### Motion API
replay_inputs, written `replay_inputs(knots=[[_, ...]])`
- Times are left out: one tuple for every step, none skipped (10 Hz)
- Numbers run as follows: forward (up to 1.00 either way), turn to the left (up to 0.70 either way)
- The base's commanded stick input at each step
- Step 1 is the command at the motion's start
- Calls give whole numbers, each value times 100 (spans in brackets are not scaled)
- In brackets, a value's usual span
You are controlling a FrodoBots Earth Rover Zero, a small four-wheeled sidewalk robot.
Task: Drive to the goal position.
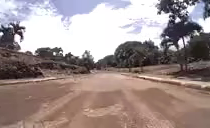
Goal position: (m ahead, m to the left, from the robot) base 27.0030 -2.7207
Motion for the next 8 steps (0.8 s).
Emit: replay_inputs(knots=[[100,0],[100,0],[100,0],[100,0],[100,0],[100,0],[100,0],[100,0]])
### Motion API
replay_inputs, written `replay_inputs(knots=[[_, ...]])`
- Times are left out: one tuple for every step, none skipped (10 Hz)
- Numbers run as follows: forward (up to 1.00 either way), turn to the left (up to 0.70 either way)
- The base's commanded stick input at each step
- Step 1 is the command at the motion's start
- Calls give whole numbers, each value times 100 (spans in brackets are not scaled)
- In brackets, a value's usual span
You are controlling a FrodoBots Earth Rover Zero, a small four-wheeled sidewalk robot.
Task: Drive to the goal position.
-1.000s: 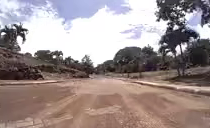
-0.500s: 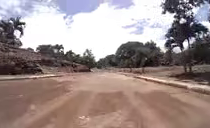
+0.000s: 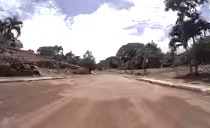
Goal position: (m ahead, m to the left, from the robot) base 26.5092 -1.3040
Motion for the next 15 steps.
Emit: replay_inputs(knots=[[100,0],[100,0],[100,0],[100,0],[100,0],[100,0],[100,0],[100,0],[100,0],[100,0],[100,0],[100,0],[100,0],[100,0],[100,0]])
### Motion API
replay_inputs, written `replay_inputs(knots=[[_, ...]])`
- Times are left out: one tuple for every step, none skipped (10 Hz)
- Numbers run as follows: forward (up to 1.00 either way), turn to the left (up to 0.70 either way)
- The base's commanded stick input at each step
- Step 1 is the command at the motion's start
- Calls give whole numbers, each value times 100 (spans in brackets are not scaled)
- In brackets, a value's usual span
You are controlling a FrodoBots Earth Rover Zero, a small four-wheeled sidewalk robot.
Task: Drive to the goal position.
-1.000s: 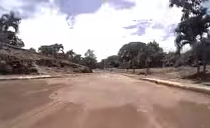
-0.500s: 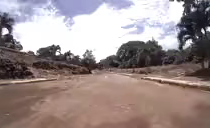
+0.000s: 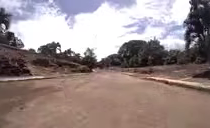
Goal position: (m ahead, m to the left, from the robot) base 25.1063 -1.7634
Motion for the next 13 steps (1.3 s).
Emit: replay_inputs(knots=[[100,0],[100,0],[100,0],[100,0],[100,0],[100,0],[100,0],[100,0],[100,0],[100,0],[100,0],[100,0],[100,0]])
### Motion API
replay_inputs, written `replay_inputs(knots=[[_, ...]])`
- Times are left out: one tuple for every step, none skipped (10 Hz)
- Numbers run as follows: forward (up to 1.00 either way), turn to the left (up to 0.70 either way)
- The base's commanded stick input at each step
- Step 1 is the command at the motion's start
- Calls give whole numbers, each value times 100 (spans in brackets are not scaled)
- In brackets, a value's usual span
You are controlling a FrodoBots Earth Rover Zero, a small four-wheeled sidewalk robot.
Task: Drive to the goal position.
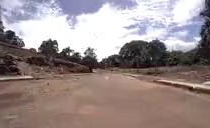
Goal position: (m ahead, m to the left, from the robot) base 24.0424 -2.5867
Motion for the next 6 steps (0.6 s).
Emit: replay_inputs(knots=[[100,0],[100,0],[100,0],[100,0],[100,0],[100,0]])
